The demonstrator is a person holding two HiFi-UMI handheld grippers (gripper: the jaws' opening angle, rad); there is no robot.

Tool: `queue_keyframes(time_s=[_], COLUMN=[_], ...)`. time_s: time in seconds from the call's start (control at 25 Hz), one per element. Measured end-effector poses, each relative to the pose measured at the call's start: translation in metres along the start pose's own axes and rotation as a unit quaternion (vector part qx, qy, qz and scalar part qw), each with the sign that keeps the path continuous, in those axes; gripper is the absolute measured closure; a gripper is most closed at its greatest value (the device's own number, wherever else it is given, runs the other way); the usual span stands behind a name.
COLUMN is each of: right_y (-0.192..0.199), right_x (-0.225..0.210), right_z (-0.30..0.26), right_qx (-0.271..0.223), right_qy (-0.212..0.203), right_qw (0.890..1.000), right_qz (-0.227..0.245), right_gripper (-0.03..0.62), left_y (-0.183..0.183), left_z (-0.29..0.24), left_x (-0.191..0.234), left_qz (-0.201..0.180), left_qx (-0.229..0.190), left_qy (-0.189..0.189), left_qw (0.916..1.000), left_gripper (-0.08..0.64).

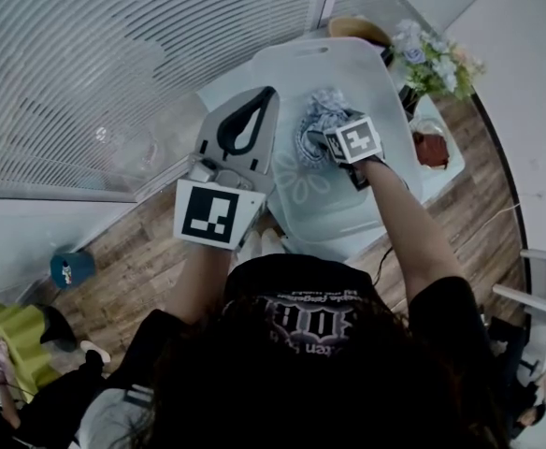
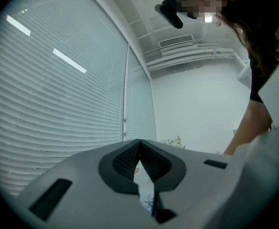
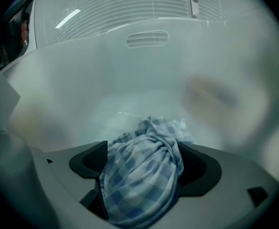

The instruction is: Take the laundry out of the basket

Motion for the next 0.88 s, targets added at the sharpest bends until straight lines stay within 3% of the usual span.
queue_keyframes(time_s=[0.16,0.28,0.64,0.88], right_y=[0.003,0.005,0.010,0.008], right_x=[-0.002,0.000,0.009,0.011], right_z=[-0.002,-0.001,0.001,0.002], right_qx=[-0.001,0.017,0.082,0.093], right_qy=[-0.009,-0.010,-0.010,-0.011], right_qw=[1.000,1.000,0.993,0.990], right_qz=[-0.011,0.008,0.079,0.105], right_gripper=[0.153,0.160,0.328,0.365], left_y=[0.002,0.002,-0.003,-0.003], left_z=[0.000,0.000,0.001,0.003], left_x=[0.001,-0.001,-0.006,-0.006], left_qz=[-0.001,-0.001,-0.005,-0.005], left_qx=[0.001,0.002,-0.006,-0.004], left_qy=[-0.002,0.000,0.003,-0.001], left_qw=[1.0000,1.0000,1.0000,1.0000], left_gripper=[0.558,0.558,0.558,0.558])
Point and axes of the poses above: the fingertips, and each gripper's own axes: z backward along the fingers, x to its left, y out of its underside, the point moved 4 cm from there along z, backward along the fingers, and after that the axes turned 14 degrees about -y, right-handed, at the moved point
